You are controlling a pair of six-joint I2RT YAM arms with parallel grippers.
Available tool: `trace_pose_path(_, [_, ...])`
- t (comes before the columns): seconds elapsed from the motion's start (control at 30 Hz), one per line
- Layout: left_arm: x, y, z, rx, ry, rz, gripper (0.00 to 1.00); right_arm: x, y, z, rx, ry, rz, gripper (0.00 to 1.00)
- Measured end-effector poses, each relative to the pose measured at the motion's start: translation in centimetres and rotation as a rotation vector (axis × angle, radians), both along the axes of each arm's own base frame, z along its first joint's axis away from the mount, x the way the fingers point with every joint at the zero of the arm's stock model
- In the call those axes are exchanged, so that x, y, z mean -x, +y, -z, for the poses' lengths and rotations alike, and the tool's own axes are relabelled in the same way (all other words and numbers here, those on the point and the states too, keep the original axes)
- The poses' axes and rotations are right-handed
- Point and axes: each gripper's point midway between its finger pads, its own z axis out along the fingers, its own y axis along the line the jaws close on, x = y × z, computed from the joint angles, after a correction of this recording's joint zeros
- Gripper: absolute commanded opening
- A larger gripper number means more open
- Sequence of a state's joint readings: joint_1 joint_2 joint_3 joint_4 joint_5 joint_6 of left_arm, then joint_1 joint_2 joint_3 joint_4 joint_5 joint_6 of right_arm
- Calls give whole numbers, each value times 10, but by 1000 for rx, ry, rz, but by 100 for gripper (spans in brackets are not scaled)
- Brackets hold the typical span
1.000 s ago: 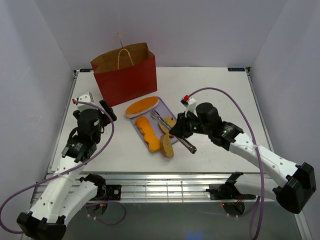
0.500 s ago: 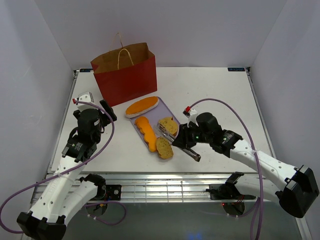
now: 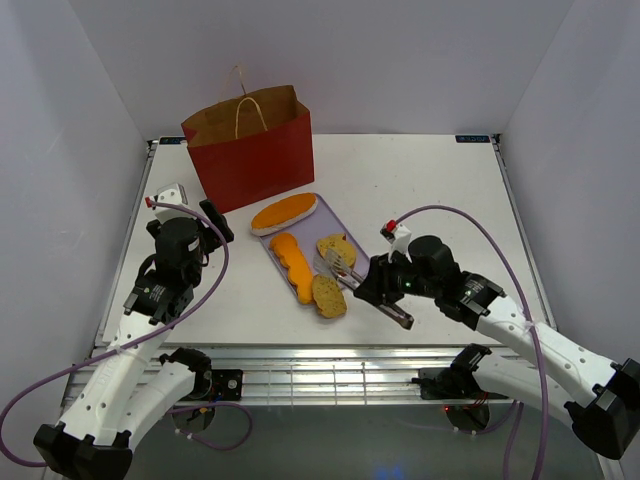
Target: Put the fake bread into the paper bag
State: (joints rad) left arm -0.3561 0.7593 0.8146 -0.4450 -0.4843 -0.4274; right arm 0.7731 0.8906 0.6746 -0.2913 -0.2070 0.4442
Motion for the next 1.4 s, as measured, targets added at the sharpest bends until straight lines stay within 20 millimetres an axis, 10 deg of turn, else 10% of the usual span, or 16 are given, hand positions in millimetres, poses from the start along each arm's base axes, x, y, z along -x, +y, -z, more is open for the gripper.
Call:
trace_pose_path(0.7, [0, -2, 1, 2, 3, 9, 98, 30, -32, 56, 77, 116, 45, 56])
trace_pose_path(1.4, [-1, -3, 2, 4, 7, 16, 98, 37, -19, 71, 40, 165, -10, 49])
